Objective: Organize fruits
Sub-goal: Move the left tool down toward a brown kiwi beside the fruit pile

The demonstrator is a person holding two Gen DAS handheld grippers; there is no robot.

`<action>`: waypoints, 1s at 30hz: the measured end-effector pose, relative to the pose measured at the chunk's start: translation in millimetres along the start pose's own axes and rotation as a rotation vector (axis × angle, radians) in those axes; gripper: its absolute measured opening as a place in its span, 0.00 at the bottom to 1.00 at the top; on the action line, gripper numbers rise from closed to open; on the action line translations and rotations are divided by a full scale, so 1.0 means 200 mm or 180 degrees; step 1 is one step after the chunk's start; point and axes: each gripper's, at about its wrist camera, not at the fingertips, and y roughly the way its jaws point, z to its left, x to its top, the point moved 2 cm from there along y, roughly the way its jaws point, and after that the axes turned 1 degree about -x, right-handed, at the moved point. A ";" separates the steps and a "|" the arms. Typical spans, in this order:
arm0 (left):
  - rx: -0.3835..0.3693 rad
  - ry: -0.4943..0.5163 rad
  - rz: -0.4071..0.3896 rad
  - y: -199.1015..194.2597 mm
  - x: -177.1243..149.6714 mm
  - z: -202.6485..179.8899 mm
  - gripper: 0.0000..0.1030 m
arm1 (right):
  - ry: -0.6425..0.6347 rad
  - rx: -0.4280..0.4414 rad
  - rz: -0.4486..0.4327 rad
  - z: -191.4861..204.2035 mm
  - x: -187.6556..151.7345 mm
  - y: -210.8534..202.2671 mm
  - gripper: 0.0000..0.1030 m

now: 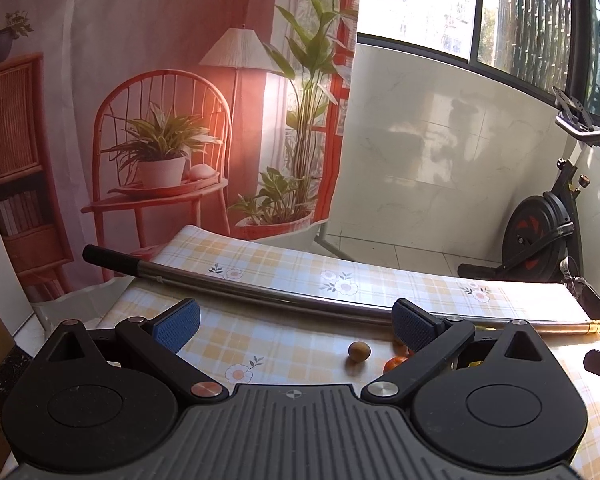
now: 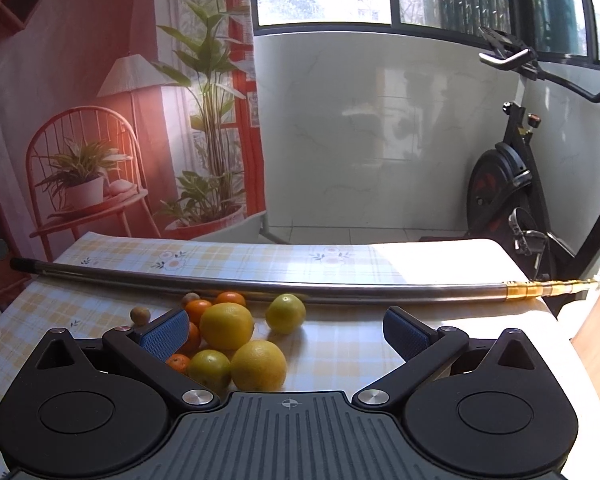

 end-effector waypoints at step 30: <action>-0.0879 0.0615 0.0919 0.95 -0.30 -0.15 0.47 | 0.0353 0.0055 0.0679 -0.12 -0.17 0.45 0.99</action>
